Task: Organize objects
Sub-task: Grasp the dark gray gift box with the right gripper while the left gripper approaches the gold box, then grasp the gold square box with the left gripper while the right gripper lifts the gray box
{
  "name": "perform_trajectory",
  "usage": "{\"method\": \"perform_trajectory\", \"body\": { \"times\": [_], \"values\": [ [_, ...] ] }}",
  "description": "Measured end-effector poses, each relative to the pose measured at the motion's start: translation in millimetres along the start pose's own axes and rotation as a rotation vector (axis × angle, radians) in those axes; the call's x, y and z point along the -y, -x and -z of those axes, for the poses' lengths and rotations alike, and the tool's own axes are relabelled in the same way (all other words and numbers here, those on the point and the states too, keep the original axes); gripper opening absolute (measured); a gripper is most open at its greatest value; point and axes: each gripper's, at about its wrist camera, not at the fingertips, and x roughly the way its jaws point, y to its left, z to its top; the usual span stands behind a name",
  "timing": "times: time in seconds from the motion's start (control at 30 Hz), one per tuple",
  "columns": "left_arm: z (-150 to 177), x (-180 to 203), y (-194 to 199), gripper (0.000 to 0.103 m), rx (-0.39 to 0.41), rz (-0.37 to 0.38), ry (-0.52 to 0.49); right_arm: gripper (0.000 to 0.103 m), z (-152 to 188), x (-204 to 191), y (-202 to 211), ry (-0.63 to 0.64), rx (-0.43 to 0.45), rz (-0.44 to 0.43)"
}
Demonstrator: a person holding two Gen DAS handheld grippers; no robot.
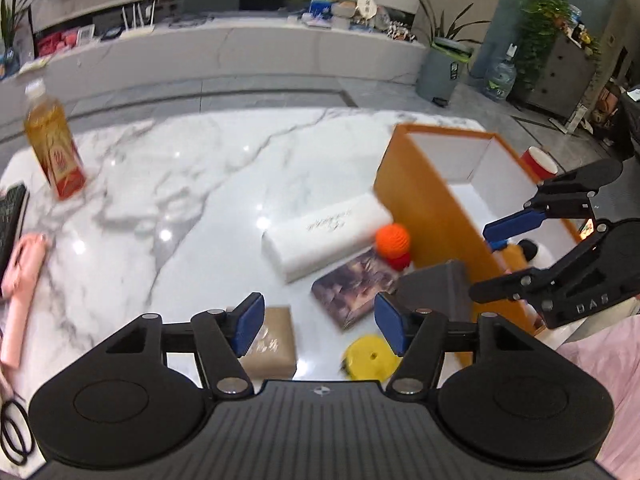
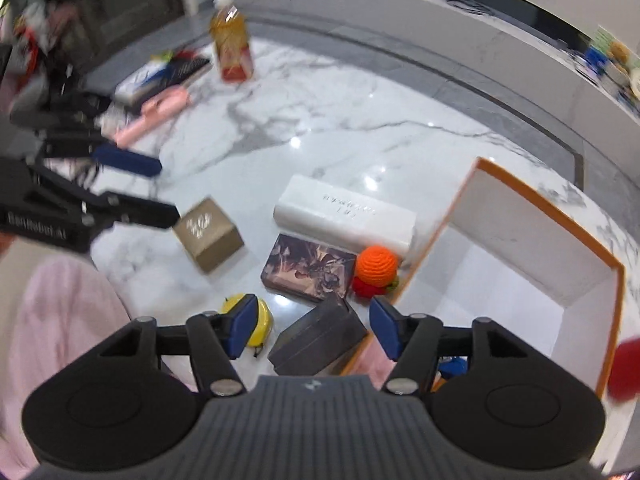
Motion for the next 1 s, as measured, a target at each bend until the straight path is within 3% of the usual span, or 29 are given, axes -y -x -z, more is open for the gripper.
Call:
{"method": "perform_trajectory", "body": {
  "times": [0.07,0.1,0.17,0.5,0.7,0.87,1.0],
  "values": [
    [5,-7,-5,0.073,-0.019,0.002,0.001,0.070,0,-9,-12,0.088,-0.041,-0.003],
    [7,-8,-7,0.075,-0.027,-0.003,-0.003,0.078,2,-14,-15,0.128,-0.059,0.002],
    [13,-13,-13,0.083,-0.047,-0.031,-0.009,0.087,4,-22,-24,0.220,-0.089,0.022],
    [26,-36,-62,0.087,-0.138,-0.069,0.044,0.087,15,-43,-67,0.570,-0.266,0.075],
    [25,-35,-81,0.087,-0.171,-0.100,0.033,0.077,13,-38,-77,0.606,-0.293,0.063],
    [25,-35,-87,0.070,-0.194,-0.112,0.042,0.077,10,-38,-77,0.607,-0.305,0.029],
    [26,-36,-88,0.069,-0.191,-0.118,0.054,0.077,9,-37,-72,0.612,-0.289,0.019]
  ]
}}
